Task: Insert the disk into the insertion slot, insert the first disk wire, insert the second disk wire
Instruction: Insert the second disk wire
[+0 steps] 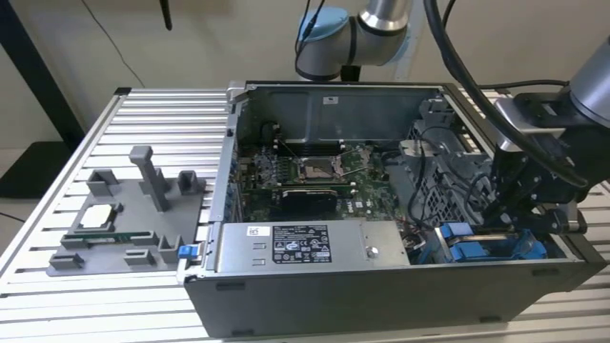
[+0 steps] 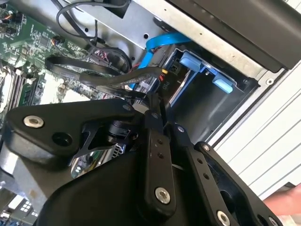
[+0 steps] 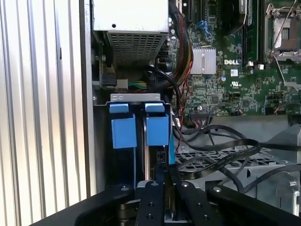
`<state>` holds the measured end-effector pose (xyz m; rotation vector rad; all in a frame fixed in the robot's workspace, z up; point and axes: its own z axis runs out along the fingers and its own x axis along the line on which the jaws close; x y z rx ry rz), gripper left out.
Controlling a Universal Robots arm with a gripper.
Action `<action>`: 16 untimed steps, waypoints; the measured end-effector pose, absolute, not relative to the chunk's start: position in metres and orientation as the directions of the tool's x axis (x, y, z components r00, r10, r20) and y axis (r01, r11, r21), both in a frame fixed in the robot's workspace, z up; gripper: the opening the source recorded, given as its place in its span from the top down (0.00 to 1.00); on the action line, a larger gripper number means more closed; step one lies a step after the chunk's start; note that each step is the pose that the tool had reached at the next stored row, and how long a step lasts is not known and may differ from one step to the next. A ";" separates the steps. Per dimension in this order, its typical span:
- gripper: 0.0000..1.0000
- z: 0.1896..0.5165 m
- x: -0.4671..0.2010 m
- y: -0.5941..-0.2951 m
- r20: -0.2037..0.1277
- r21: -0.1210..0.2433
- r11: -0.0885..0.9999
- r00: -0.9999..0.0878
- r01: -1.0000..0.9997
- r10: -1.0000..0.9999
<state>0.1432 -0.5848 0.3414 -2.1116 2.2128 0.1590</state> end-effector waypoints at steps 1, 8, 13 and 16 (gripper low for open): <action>1.00 0.341 0.143 -0.585 -0.128 0.020 0.045 -0.048 -0.999 -0.991; 1.00 0.336 0.143 -0.585 -0.127 0.020 0.046 -0.048 -0.999 -0.991; 0.00 0.336 0.143 -0.585 -0.132 0.020 0.045 -0.048 -0.999 -0.990; 0.00 0.348 0.143 -0.585 -0.132 0.020 0.045 -0.048 -0.999 -0.990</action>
